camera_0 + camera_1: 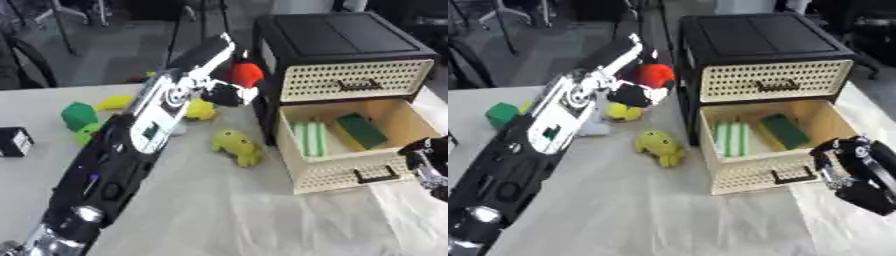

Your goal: Pick up objects from table and place into drawer.

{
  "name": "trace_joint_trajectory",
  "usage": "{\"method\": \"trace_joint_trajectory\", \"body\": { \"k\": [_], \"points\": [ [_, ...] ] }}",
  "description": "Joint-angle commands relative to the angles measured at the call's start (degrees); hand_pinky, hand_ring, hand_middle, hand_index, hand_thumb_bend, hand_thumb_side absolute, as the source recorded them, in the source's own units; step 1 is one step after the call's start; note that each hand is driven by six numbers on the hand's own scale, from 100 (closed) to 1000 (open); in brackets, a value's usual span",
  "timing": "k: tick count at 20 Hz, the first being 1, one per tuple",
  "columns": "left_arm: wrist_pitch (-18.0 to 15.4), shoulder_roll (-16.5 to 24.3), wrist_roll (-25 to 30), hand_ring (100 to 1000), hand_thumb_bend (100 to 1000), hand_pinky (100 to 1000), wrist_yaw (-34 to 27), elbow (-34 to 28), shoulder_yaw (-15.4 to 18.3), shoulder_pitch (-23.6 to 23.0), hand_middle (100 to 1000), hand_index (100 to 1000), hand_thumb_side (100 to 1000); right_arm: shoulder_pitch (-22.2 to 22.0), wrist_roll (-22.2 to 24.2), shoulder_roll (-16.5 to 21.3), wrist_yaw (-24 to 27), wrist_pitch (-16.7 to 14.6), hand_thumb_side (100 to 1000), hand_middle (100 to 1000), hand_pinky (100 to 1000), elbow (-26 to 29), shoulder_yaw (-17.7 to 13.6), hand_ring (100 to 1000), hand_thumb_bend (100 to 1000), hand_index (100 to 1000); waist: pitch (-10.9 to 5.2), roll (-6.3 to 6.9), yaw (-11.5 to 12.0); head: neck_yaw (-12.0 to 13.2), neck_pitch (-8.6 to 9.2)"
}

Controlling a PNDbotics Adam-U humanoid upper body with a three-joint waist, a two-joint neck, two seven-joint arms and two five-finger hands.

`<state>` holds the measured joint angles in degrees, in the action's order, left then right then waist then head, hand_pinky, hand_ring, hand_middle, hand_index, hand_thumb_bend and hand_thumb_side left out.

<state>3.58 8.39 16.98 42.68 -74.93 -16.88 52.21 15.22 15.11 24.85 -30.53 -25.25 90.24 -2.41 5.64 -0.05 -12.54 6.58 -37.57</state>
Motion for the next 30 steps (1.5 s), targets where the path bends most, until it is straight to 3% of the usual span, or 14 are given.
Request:
{"method": "trace_joint_trajectory", "body": {
  "k": [1,14,30],
  "points": [
    [-1.0,-2.0,-2.2,167,254,198,1.5,1.8,-0.3,2.0,303,460,272,1.4,0.6,0.5,0.7,-0.3,818,145,100,1.0,0.2,100,100,668,-0.29,-0.19,-0.5,0.6,0.93],
    [-2.6,-4.4,-6.2,197,281,238,1.1,4.6,-0.2,2.1,324,478,300,2.2,1.2,-0.2,1.0,-0.5,820,146,100,1.1,0.4,100,100,667,0.45,-0.23,-2.4,1.0,1.32],
    [-8.0,-6.6,-12.3,226,295,279,-0.1,12.0,0.7,1.8,350,500,321,4.3,2.5,-1.8,1.7,-0.9,820,145,100,1.3,1.2,100,100,665,1.53,0.05,-5.3,1.3,2.14]
  ]
}}
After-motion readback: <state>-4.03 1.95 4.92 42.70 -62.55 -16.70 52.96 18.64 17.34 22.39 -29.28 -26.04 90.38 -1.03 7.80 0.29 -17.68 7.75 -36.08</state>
